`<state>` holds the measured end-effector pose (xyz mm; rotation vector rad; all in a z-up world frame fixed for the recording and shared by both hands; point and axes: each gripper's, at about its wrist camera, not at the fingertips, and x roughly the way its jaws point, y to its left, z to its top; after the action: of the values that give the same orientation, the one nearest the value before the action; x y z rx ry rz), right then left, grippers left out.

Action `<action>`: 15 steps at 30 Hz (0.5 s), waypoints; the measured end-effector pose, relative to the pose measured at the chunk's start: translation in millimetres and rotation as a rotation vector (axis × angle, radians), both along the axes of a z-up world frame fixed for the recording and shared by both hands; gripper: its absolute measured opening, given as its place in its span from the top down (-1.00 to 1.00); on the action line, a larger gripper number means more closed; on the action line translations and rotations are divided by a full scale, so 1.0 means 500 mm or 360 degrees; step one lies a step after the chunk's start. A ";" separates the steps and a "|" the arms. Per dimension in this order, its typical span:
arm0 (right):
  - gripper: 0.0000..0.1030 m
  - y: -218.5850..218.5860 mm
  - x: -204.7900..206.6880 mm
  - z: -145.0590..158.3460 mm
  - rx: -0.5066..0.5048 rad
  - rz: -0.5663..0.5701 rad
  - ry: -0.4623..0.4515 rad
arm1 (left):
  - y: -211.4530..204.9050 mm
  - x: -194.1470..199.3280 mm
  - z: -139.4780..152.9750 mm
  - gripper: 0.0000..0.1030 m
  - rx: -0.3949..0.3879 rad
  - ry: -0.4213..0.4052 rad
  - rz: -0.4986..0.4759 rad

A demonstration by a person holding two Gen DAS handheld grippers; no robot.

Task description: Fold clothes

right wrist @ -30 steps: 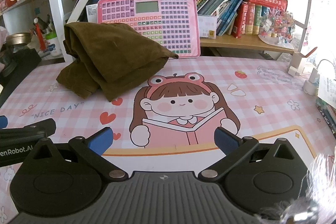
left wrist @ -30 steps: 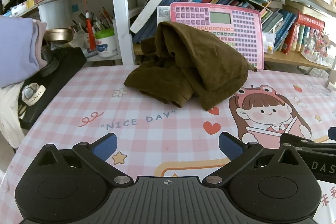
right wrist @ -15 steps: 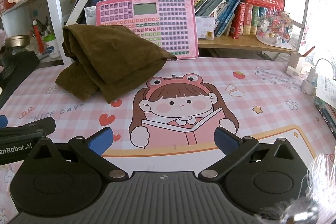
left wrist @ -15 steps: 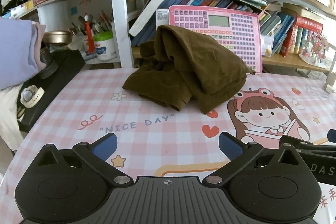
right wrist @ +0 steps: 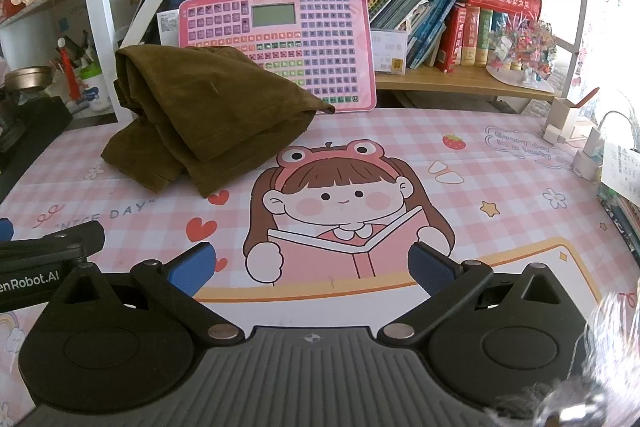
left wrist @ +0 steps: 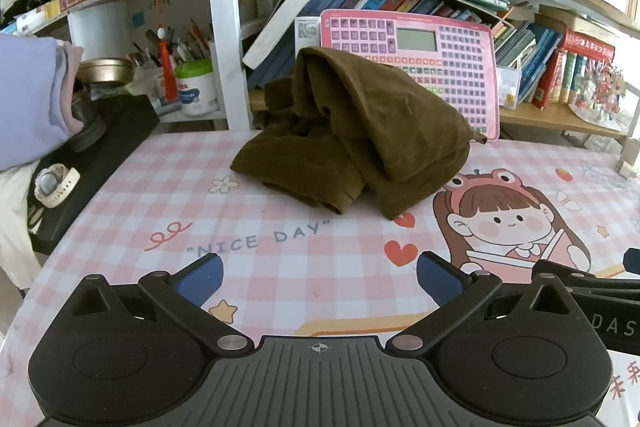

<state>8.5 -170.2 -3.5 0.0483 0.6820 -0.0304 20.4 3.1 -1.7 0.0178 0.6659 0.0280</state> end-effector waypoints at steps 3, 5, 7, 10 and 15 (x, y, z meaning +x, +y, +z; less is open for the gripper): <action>-1.00 0.001 0.003 -0.001 0.0001 -0.0008 0.0007 | 0.000 0.003 -0.001 -1.00 0.0003 0.0004 -0.0008; -1.00 0.002 0.003 -0.002 0.0002 -0.0014 0.0011 | 0.001 0.004 -0.002 -1.00 0.0004 0.0007 -0.0015; -1.00 0.002 0.003 -0.004 0.0006 -0.0022 0.0018 | 0.001 0.006 -0.004 -1.00 0.0007 0.0011 -0.0021; -1.00 0.005 0.001 -0.006 0.0011 -0.0029 0.0029 | 0.004 0.005 -0.006 -1.00 0.0013 0.0016 -0.0026; -1.00 0.017 -0.003 -0.008 0.0022 -0.0030 0.0028 | 0.014 0.003 -0.007 -1.00 0.0015 0.0013 -0.0032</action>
<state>7.0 -161.6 -7.4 0.0676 0.6994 -0.0446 22.0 10.3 -5.1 0.0339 0.6739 0.0116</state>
